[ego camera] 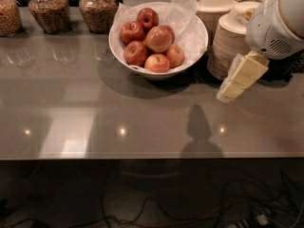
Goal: Pick apple from white bowl
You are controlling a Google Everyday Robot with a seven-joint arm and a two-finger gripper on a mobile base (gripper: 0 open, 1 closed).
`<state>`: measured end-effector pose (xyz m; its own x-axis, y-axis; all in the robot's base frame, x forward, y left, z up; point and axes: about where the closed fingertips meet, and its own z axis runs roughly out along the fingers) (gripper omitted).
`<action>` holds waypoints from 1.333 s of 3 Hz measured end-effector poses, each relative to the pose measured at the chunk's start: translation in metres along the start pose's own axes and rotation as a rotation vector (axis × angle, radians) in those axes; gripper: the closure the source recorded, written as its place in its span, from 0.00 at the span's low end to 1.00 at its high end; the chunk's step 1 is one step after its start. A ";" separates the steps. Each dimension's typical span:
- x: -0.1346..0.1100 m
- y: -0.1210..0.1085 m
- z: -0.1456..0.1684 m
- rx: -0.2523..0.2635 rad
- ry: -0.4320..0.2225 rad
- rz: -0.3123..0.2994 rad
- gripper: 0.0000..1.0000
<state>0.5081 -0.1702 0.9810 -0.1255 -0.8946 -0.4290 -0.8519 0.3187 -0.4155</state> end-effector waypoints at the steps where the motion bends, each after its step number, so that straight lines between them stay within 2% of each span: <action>1: -0.026 -0.023 0.022 0.036 -0.051 -0.006 0.00; 4: -0.086 -0.087 0.106 0.065 -0.151 -0.047 0.00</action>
Offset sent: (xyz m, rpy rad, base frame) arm 0.1116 0.0695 -0.0020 0.0792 -0.1045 0.0621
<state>0.6470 -0.0881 0.9686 -0.0038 -0.8534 -0.5212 -0.8196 0.3013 -0.4874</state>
